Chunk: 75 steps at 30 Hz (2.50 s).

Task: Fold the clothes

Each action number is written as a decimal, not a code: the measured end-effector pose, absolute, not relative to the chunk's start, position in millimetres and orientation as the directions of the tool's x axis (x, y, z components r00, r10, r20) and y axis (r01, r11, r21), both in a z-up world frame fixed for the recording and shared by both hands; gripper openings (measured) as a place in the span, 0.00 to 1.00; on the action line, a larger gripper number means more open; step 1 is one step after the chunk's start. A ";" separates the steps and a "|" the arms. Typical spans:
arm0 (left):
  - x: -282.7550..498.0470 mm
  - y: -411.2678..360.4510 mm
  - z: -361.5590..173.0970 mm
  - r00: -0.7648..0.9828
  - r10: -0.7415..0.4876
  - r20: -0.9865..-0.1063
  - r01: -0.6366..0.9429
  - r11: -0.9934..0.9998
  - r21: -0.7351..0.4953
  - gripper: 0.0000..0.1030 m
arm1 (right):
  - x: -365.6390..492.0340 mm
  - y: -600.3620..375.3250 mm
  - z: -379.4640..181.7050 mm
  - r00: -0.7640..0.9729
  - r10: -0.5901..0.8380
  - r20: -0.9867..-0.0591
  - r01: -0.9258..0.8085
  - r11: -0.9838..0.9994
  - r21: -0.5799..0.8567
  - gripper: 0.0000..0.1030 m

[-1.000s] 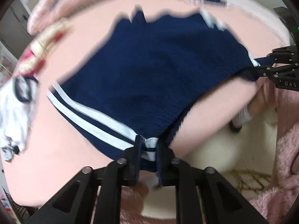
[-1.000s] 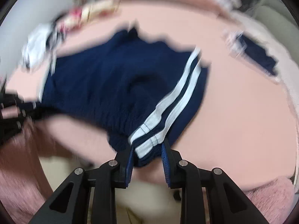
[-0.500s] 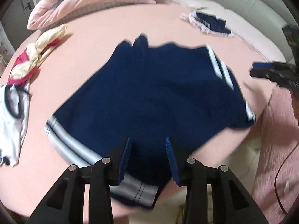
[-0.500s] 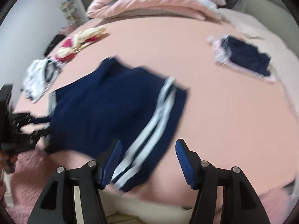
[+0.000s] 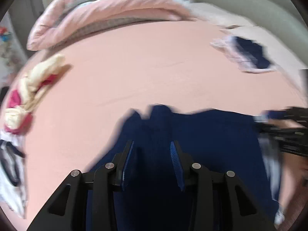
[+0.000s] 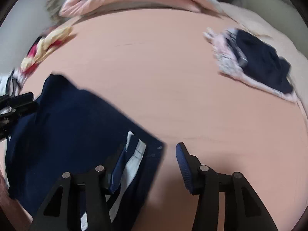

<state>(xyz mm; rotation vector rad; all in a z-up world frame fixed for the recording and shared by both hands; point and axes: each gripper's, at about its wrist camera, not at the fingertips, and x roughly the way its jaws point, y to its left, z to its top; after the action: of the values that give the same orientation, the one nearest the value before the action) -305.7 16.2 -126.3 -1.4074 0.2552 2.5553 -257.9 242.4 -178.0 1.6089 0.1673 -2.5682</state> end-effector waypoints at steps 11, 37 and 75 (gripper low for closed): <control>-301.4 27.4 -144.4 -0.496 0.067 -0.866 -0.337 -0.934 0.121 0.35 | -263.5 254.9 -158.5 -0.447 -0.102 -0.889 0.124 -0.991 0.051 0.51; -295.3 32.7 -141.7 -0.551 0.110 -0.827 -0.333 -0.938 0.097 0.36 | -266.7 298.0 -152.4 -0.520 -0.055 -0.852 0.022 -0.998 0.052 0.66; -138.8 -16.7 -142.7 -0.377 -0.103 -0.920 -0.262 -0.941 0.212 0.41 | -147.4 195.8 -148.5 -0.363 -0.124 -0.923 0.289 -0.957 0.015 0.68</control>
<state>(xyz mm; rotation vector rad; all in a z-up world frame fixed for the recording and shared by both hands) -138.8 -16.7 -142.7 -1.6942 0.4997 2.4788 -147.4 195.8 -148.5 1.6024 0.2187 -2.3945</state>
